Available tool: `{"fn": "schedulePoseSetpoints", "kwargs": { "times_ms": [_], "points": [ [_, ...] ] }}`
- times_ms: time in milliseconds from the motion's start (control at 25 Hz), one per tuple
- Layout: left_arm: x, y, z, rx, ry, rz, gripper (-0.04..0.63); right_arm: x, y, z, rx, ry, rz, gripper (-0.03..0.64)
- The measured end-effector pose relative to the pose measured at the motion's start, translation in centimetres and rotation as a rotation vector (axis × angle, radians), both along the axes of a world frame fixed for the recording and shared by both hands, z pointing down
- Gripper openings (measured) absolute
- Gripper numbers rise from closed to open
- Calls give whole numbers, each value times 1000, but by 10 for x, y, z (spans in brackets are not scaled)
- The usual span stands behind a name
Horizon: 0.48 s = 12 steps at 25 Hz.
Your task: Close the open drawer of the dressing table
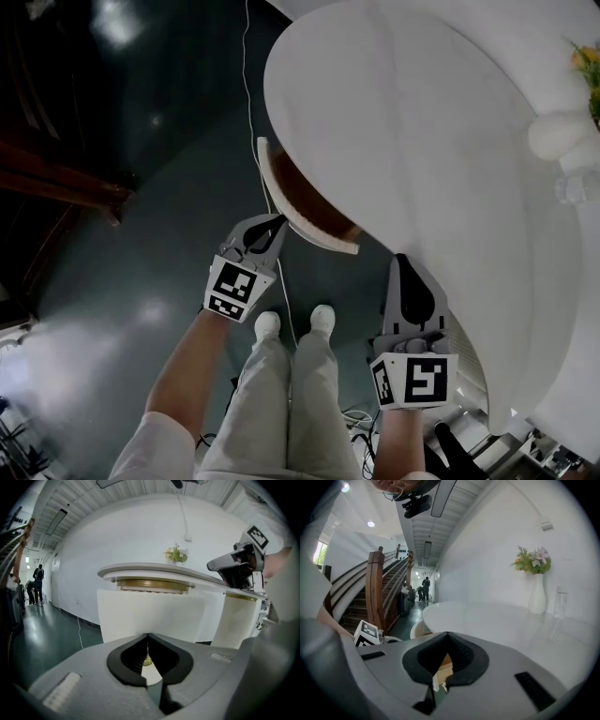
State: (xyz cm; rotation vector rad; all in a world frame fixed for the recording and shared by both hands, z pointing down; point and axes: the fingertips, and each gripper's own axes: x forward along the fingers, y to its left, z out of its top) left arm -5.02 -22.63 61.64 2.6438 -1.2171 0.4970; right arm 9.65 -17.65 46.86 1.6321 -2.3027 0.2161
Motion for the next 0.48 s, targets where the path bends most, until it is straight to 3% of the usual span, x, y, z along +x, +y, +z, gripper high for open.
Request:
{"fn": "schedulePoseSetpoints", "kwargs": {
  "times_ms": [480],
  "points": [
    [24, -23, -2, 45, 44, 32, 15, 6, -7, 0, 5, -8, 23, -3]
  ]
}}
